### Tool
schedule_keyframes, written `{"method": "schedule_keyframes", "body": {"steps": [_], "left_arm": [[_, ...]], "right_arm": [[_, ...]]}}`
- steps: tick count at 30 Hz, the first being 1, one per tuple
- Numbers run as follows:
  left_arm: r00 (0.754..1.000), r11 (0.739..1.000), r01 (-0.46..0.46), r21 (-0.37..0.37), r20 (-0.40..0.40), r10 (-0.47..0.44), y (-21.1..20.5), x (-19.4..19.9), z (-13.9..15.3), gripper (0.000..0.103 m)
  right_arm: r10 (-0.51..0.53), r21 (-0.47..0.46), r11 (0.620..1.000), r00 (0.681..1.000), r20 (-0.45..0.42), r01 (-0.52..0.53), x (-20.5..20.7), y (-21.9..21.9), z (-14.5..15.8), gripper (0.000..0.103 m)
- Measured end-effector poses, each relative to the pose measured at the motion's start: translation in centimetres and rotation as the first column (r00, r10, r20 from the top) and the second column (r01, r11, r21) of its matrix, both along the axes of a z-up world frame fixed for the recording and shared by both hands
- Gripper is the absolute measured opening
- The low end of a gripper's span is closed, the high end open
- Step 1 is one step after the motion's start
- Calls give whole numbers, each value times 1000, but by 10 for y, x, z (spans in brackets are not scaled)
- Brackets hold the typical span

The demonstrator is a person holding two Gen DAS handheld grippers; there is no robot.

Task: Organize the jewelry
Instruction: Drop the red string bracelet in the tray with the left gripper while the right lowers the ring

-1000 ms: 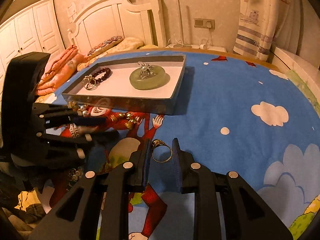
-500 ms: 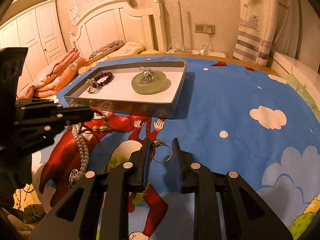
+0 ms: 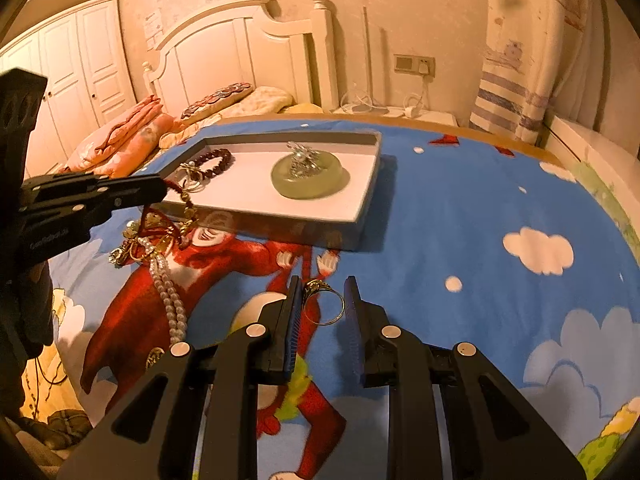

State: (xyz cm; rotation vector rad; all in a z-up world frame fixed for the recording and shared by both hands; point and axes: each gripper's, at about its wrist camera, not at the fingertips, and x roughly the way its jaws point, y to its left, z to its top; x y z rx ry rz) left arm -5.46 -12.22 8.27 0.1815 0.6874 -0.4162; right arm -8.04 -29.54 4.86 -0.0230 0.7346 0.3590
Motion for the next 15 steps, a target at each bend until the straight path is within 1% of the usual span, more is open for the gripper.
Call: {"method": "schedule_keyframes", "body": {"steps": [7,15], "left_arm": [[1000,1000,-15,24,25,14,0,18,8,4],[998,999,-39,24,54,38,5,36,18,4]], "right_arm": [[46,-34,998,998,45,-45,16,20,16,22],[79,-41,996,994,73,-76,37,38,27,22]]}}
